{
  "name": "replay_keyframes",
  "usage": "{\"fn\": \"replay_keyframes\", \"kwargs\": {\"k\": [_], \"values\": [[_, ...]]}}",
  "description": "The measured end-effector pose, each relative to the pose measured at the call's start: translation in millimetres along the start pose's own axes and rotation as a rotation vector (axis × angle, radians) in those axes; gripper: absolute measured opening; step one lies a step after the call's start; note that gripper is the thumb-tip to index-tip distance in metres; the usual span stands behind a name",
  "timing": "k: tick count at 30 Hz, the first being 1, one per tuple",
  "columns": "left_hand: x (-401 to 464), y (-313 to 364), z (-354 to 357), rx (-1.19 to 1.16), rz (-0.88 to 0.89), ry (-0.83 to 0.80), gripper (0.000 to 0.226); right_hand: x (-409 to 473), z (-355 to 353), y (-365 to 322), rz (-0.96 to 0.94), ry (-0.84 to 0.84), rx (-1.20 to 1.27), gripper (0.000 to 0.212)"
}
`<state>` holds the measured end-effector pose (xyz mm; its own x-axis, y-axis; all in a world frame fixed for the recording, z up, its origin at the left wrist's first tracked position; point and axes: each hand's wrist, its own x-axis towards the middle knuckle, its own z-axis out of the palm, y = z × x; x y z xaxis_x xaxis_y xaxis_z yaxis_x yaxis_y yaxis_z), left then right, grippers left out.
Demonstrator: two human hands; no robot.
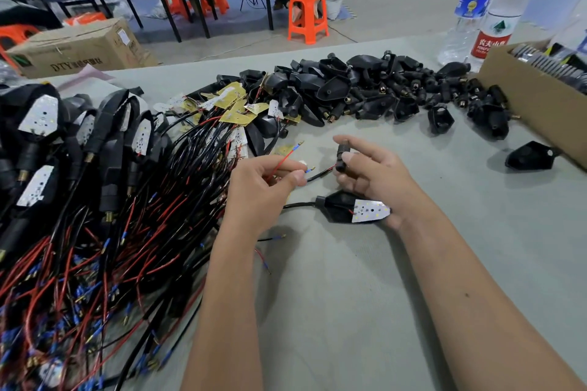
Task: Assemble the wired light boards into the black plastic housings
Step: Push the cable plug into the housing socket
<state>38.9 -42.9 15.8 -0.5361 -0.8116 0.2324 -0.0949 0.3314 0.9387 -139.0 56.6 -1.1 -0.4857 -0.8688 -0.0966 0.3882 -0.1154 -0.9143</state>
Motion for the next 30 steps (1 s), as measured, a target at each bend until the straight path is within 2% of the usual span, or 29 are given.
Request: {"fn": "replay_keyframes", "kwargs": {"k": [5, 10, 14, 22, 26, 30], "values": [[0, 4, 4, -0.023, 0.010, -0.048, 0.011, -5, 5, 2, -0.008, -0.001, 0.197, 0.020], [1, 2, 4, -0.028, 0.020, -0.031, 0.009, -6, 11, 1, 0.004, -0.008, 0.156, 0.022], [0, 3, 4, -0.050, 0.039, -0.027, 0.009, -7, 11, 0, 0.044, 0.038, 0.164, 0.017], [-2, 6, 5, -0.111, 0.027, -0.040, 0.010, -10, 12, -2, 0.056, 0.022, 0.135, 0.013], [-2, 5, 5, -0.125, 0.018, -0.046, 0.019, -10, 13, -1, 0.064, 0.009, 0.128, 0.009], [-1, 4, 4, -0.141, 0.007, -0.044, 0.015, -10, 13, -1, 0.077, -0.003, 0.138, 0.007]]}}
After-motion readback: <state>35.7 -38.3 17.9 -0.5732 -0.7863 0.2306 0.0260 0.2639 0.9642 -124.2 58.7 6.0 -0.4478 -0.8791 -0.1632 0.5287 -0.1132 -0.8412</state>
